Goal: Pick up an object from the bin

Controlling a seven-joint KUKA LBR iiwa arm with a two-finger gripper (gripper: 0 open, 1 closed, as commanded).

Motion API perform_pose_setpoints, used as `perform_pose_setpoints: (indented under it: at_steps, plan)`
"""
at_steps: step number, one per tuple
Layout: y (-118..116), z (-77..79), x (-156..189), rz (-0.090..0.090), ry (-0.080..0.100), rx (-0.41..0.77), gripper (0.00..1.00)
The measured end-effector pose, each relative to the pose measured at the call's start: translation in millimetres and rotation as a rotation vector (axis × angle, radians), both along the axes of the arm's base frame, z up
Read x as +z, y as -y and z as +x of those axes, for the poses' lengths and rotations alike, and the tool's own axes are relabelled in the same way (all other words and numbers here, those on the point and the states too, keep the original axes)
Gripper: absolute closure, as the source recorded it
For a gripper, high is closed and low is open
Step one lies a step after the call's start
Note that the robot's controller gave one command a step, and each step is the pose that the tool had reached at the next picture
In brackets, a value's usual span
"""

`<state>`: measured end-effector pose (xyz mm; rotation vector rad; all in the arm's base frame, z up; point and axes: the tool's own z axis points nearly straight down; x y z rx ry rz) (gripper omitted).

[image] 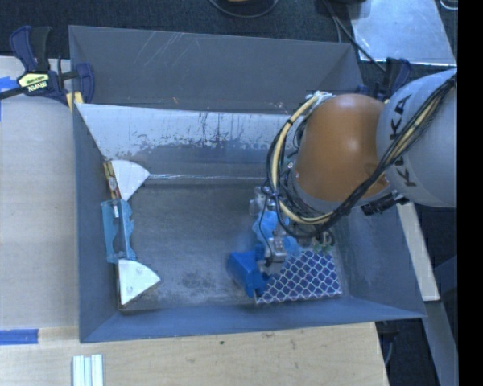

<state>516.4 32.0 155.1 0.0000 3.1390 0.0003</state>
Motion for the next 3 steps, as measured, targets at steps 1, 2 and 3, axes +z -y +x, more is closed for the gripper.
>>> perform_pose_setpoints:
  at_steps: [1,2,3]
  plan:
    - [18.6,69.3,-73.3,-0.003,0.010,0.134,0.00]
    - [42.9,40.7,-20.5,-0.002,0.006,0.125,0.00]
    - [52.7,52.6,-83.9,-0.004,0.014,0.317,1.00]
